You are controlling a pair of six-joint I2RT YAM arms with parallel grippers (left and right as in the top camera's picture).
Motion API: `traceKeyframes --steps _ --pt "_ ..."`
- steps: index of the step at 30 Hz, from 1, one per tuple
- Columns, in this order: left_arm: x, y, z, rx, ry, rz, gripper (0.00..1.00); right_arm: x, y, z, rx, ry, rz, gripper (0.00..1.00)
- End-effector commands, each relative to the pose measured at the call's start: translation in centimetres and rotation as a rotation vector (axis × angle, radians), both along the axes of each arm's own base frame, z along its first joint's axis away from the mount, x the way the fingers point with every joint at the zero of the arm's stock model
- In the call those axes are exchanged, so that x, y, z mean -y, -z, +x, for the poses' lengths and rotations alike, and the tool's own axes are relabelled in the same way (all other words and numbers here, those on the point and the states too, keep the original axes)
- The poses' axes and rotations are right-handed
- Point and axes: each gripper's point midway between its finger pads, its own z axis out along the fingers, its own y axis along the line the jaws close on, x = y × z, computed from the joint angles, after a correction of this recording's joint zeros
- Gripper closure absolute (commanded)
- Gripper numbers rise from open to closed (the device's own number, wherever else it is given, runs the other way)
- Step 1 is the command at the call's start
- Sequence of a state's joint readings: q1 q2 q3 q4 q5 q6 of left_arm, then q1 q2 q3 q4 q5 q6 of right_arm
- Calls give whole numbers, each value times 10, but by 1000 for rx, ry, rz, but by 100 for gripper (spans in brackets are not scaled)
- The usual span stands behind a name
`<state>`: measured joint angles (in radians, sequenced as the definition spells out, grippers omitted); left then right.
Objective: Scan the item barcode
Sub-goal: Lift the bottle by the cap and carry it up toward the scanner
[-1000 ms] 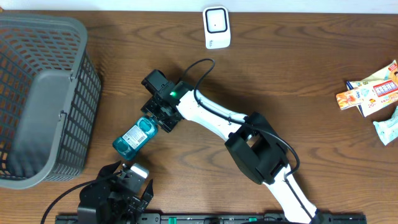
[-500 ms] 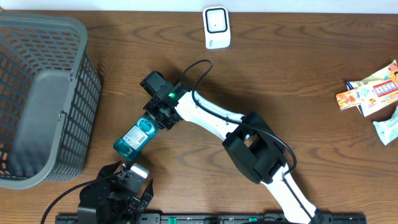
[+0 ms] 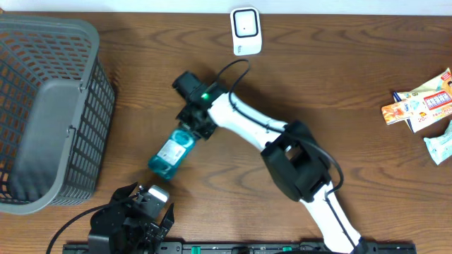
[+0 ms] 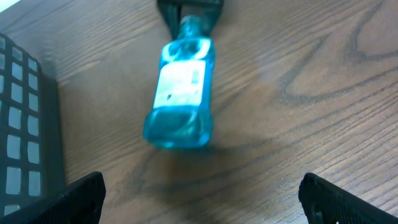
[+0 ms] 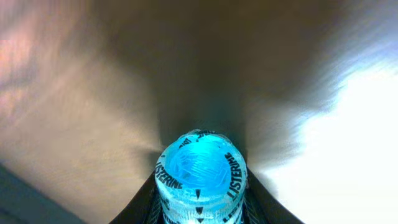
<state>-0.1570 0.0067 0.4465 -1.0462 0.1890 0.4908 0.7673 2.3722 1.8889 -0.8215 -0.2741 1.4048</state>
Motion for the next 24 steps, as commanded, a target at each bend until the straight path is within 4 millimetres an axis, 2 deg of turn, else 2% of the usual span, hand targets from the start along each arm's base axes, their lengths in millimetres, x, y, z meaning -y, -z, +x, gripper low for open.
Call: traceKeyframes --steps 1,3,9,12,16,19,21,22,24 --pt "-3 3 -1 -10 -9 18 1 64 28 21 -8 25 -165 83" --pt "-3 3 -1 -10 -8 18 1 88 28 25 -33 44 -214 85" --pt "-3 3 -1 -10 -9 17 1 160 24 32 -106 107 -356 84" --pt "-3 3 -1 -10 -8 18 1 182 17 40 -111 126 -367 84" --pt "-3 3 -1 -10 -9 18 1 201 -5 54 -75 141 -342 82" --pt "-3 3 -1 -10 -9 18 1 208 -26 63 -21 137 -324 76" --pt "-3 3 -1 -10 -9 18 1 212 -41 67 22 138 -332 69" --pt "-3 3 -1 -10 -8 18 1 213 -56 70 62 125 -329 60" --pt "-3 3 -1 -10 -9 18 1 212 -73 69 99 109 -319 51"
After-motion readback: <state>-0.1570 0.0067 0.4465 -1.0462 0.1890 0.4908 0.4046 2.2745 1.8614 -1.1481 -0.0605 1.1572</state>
